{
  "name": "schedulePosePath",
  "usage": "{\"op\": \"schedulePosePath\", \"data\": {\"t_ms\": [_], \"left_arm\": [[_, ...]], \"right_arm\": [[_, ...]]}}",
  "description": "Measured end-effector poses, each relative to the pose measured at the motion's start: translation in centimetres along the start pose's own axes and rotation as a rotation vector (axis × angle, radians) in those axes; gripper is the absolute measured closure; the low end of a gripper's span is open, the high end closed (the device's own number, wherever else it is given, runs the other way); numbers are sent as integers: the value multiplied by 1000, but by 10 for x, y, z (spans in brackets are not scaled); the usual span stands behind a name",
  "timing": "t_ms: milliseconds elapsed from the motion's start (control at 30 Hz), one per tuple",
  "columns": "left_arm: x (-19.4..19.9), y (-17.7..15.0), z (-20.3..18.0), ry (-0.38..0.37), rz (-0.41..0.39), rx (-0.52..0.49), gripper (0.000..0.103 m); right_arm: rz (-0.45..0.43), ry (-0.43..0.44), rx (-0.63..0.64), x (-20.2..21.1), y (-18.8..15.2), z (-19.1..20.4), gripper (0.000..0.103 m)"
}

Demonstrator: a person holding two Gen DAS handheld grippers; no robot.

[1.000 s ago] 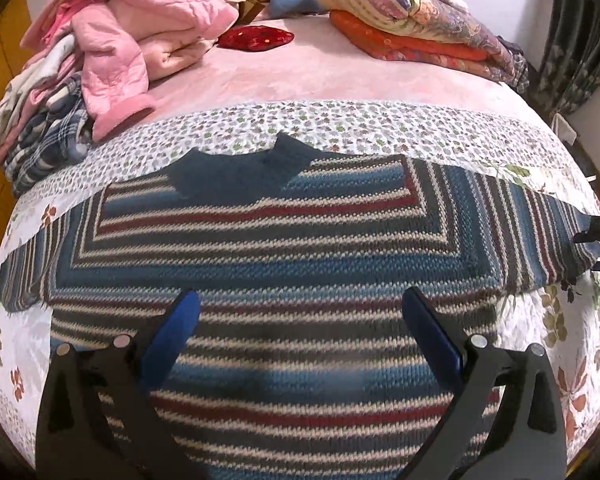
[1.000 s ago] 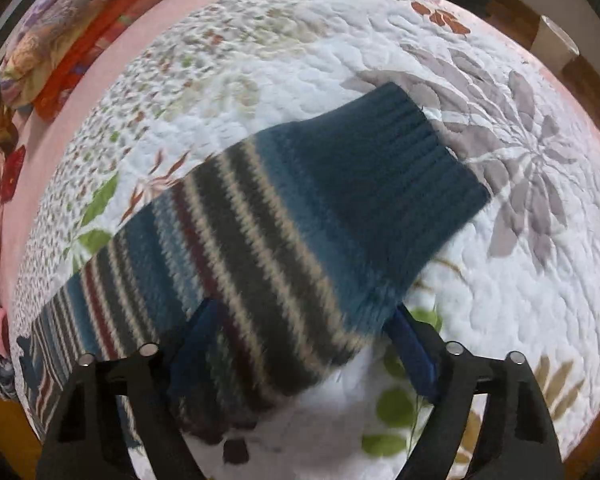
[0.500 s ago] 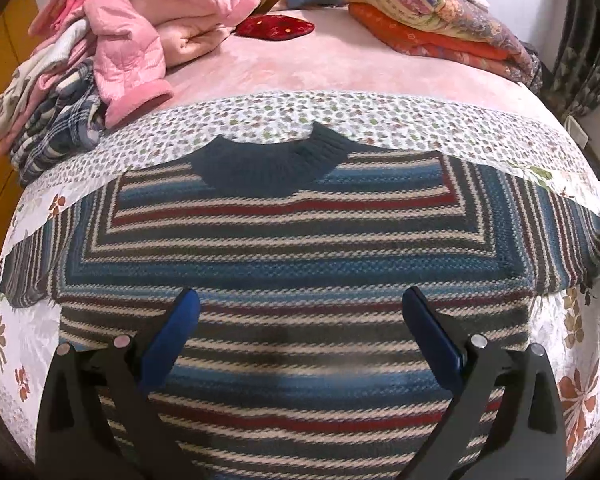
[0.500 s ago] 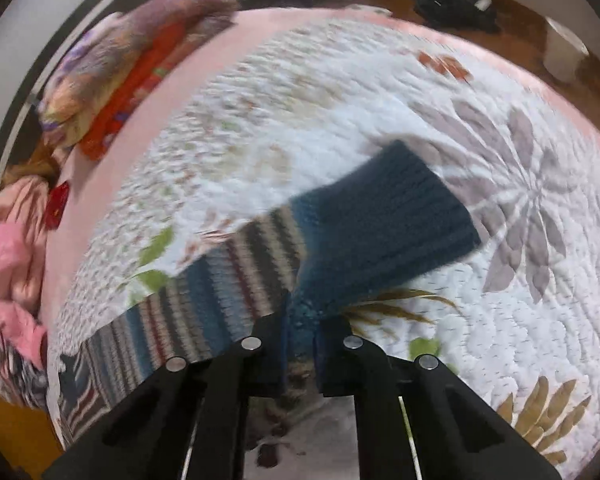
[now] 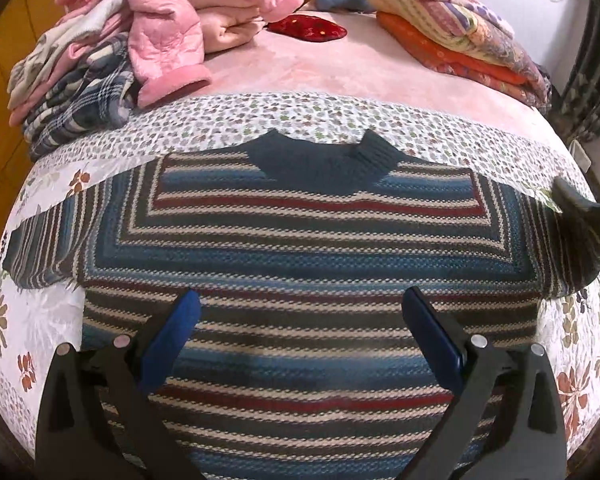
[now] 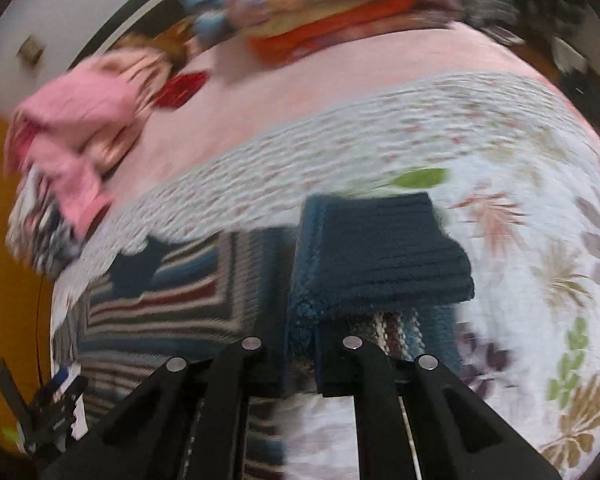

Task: Fold small clothes
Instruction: 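Fold the held sleeve across the sweater body with the right gripper and release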

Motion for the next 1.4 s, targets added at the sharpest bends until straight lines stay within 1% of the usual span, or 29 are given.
{"op": "schedulePosePath", "data": {"t_ms": [200, 300, 467, 567, 633, 667, 700, 733, 800, 833, 900, 967, 1000, 1067, 1100, 1133, 1167, 1200, 1233, 1300, 1333, 1400], "left_arm": [[-4, -4, 18, -16, 13, 24, 3], [-6, -6, 24, -21, 19, 26, 3], [-11, -9, 33, -19, 28, 29, 3], [-15, -9, 36, -21, 38, 37, 3], [-17, -10, 36, -21, 44, 37, 3], [-19, -11, 35, -20, 48, 35, 3], [-20, -11, 35, -18, 51, 33, 3], [-22, -12, 33, -16, 57, 31, 3], [-25, -14, 31, -17, 65, 29, 3], [-27, -15, 28, -18, 72, 29, 3], [-30, -17, 23, -25, 85, 32, 3], [-32, -20, 14, -39, 99, 34, 3], [-33, -21, 10, -46, 104, 33, 3], [-35, -22, -2, -60, 111, 25, 3], [-35, -23, -6, -62, 113, 18, 3], [-36, -24, -11, -60, 113, 11, 3], [-36, -25, -16, -56, 113, 2, 3], [-36, -26, -19, -52, 113, -3, 3], [-36, -28, -22, -49, 116, -8, 3], [-36, -31, -27, -49, 126, -12, 3], [-36, -32, -29, -50, 130, -12, 3], [-35, -31, -35, -56, 133, -5, 3]], "right_arm": [[64, 43, 145, -31, -23, 83, 94], [103, 43, 205, -50, -38, 113, 94], [160, 14, 295, -75, -63, 140, 94], [188, -2, 334, -85, -73, 145, 93], [218, -4, 365, -93, -83, 148, 89], [230, 4, 373, -95, -85, 150, 82], [252, 29, 384, -95, -90, 152, 71], [267, 62, 389, -93, -92, 155, 66], [285, 138, 381, -85, -93, 160, 47], [296, 180, 380, -80, -93, 161, 45], [271, 203, 366, -68, -86, 159, 45], [268, 249, 318, -58, -79, 152, 45], [275, 296, 272, -53, -74, 148, 44], [297, 386, 209, -43, -70, 143, 40], [320, 434, 193, -39, -70, 143, 33], [350, 433, 195, -40, -74, 142, 24], [376, 382, 203, -45, -77, 139, 23], [383, 300, 217, -52, -81, 131, 22], [398, 272, 220, -56, -85, 126, 22], [464, 246, 212, -66, -96, 114, 23], [464, 223, 213, -67, -96, 108, 23], [419, 198, 218, -58, -88, 96, 23]]}}
Point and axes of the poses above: each gripper's, at about its wrist camera, not at the fingertips, and x roughly against the way its jaws point, z to its left, y to its top, the point moved 7 cm from there along -x, roughly the way its jaws point, and after that the axes turned 1 degree about x, right-handed, at the moved point
